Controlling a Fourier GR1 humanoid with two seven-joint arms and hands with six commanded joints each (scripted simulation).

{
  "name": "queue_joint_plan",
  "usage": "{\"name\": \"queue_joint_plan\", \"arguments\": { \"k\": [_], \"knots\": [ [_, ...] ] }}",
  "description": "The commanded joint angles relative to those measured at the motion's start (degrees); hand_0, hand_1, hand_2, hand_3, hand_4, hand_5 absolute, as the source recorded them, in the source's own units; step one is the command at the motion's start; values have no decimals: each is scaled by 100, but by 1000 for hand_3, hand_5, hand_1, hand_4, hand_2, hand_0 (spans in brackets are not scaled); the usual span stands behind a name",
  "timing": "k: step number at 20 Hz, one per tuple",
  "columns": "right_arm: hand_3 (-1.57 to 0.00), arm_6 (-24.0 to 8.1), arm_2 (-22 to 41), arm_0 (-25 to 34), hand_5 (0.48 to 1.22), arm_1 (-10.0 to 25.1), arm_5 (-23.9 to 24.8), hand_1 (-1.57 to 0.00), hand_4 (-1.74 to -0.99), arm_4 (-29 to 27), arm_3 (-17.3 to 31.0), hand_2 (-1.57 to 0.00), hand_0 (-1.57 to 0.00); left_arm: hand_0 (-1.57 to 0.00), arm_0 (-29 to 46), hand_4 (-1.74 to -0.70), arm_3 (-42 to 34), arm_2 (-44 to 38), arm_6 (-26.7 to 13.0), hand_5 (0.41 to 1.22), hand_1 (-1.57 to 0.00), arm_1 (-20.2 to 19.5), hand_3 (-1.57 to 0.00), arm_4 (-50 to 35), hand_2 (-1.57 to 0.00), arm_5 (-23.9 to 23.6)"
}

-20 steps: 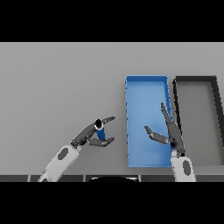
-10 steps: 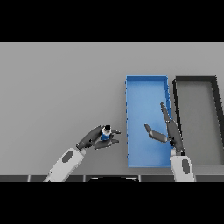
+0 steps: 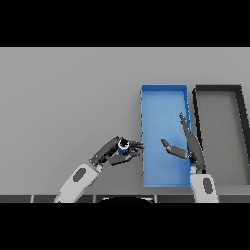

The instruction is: Pick up the blue pipe and place it into the blue bin.

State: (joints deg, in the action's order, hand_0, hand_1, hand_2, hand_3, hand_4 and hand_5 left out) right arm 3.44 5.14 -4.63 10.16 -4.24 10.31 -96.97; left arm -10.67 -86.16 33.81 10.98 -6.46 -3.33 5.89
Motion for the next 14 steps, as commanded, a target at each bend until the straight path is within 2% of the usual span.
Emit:
{"name": "queue_joint_plan", "arguments": {
  "k": [1, 9, 14],
  "knots": [
    [1, -34, -23, -3, 552, 32, 9, 1, -1138, 10, -10, 1, 1, -1545, -112, -1478, 8, -61, -145, 1213, -1550, 48, -1549, -11, -1553, -10],
    [1, 30, -54, 11, 574, 115, -56, 1, -1124, -1, 59, 1, 1, -1567, -325, -1473, -376, -103, -644, 1220, -1567, 112, -1567, 87, -1568, 316],
    [1, 365, 82, -773, 578, -395, 577, 1, -1123, 346, -327, 1, 1, -1570, -254, -1474, -378, -160, -693, 1220, -1570, 190, -1570, 159, -1570, 434]
  ]
}}
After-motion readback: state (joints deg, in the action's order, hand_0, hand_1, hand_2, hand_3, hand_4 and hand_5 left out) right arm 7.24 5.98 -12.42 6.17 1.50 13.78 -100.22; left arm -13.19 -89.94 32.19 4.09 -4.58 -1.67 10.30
